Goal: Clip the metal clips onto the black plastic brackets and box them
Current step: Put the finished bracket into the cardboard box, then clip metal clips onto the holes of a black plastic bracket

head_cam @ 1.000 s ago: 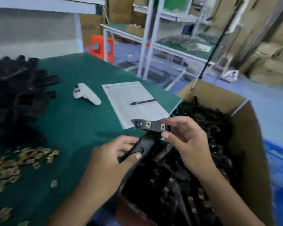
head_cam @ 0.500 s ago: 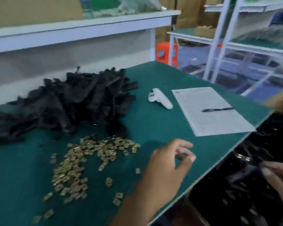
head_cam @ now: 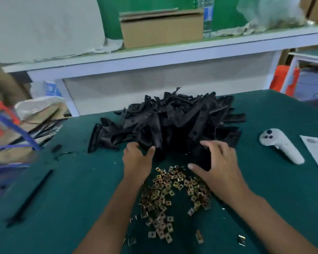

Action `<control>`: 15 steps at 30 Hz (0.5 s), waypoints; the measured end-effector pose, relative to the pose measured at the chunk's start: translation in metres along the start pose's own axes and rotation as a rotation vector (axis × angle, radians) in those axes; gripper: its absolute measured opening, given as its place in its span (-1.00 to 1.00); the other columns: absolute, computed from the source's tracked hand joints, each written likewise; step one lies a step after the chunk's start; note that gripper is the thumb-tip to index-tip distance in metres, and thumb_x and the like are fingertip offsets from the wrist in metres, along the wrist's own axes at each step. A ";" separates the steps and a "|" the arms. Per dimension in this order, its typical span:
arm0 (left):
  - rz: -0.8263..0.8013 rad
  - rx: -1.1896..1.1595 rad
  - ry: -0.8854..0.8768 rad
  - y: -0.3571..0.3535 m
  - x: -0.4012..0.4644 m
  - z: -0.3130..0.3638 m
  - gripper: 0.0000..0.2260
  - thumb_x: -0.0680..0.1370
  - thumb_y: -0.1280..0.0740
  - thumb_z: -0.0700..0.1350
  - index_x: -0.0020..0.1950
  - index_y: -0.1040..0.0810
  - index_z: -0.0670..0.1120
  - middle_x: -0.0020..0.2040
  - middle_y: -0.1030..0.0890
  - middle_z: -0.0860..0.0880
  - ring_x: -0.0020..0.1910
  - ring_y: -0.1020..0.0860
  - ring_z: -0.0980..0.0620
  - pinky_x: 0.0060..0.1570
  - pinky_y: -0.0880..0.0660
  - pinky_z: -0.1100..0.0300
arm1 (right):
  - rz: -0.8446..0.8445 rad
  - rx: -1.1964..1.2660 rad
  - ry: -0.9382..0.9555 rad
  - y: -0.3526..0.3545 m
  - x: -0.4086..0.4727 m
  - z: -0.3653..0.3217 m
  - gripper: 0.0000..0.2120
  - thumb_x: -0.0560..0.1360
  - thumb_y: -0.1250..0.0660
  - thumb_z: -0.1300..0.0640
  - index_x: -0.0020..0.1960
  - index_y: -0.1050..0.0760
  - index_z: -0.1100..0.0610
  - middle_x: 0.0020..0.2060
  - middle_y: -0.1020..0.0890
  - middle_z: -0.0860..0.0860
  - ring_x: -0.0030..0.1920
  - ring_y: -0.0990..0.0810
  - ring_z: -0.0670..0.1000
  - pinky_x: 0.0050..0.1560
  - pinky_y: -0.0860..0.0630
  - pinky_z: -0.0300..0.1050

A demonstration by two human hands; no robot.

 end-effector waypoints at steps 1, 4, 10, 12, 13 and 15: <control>-0.012 -0.066 0.045 -0.005 0.007 -0.004 -0.58 0.59 -0.38 0.15 0.26 -0.36 -0.08 0.18 -0.51 -0.08 0.06 -0.52 -0.06 -0.04 -0.49 0.05 | -0.012 -0.093 -0.003 -0.006 0.012 0.000 -0.33 0.50 -0.33 -0.33 0.50 -0.27 -0.09 0.36 -0.31 -0.08 0.31 -0.28 0.08 0.31 -0.37 -0.03; 0.068 -0.149 0.083 -0.005 0.021 -0.006 -0.67 0.63 -0.33 0.12 0.13 -0.45 -0.14 -0.11 -0.57 -0.05 -0.09 -0.60 -0.05 -0.22 -0.48 0.05 | 0.052 -0.284 0.041 -0.010 0.032 0.001 -0.51 0.59 -0.32 -0.18 0.45 -0.37 -0.05 0.33 -0.43 -0.03 0.16 -0.39 0.13 0.18 -0.46 0.01; 0.073 -0.630 0.193 0.000 0.025 -0.016 -0.85 0.65 -0.35 -0.04 0.18 -0.53 -0.05 0.13 -0.63 -0.05 0.07 -0.62 -0.05 0.14 -0.51 -0.16 | 0.326 -0.072 0.041 0.026 0.039 0.028 -0.83 0.65 -0.27 0.06 0.18 -0.54 0.09 -0.03 -0.65 0.01 -0.07 -0.53 0.09 -0.18 -0.44 -0.03; 0.116 -0.724 0.161 0.014 0.022 -0.018 -0.95 0.65 -0.35 -0.08 0.09 -0.51 0.01 0.13 -0.62 -0.07 0.07 -0.61 -0.03 0.12 -0.53 -0.05 | 0.402 0.091 0.018 0.039 0.036 0.037 -0.84 0.67 -0.25 0.06 0.18 -0.53 0.08 -0.09 -0.62 -0.08 -0.10 -0.53 -0.04 -0.13 -0.39 -0.16; 0.142 -0.773 0.137 0.022 0.021 -0.020 -0.96 0.65 -0.34 -0.11 0.06 -0.51 0.01 0.10 -0.62 -0.07 0.05 -0.62 -0.01 0.08 -0.55 0.03 | 0.428 0.185 -0.004 0.044 0.035 0.042 -0.85 0.67 -0.25 0.05 0.18 -0.53 0.06 -0.12 -0.60 -0.15 -0.13 -0.53 -0.13 -0.13 -0.37 -0.28; 0.158 -0.861 0.104 0.035 0.015 -0.022 -0.92 0.67 -0.31 -0.17 0.02 -0.49 0.00 0.03 -0.60 -0.05 0.00 -0.65 0.01 -0.06 -0.59 0.15 | 0.445 0.372 -0.067 0.049 0.034 0.048 -0.88 0.67 -0.25 0.04 0.17 -0.52 0.00 -0.13 -0.59 -0.25 -0.13 -0.55 -0.24 -0.15 -0.36 -0.44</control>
Point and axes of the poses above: each hand's wrist, its own x-axis towards the middle knuckle, its own y-axis out of the back of the hand, z = x × y, the point moved 10 cm from there along x, towards the middle knuckle
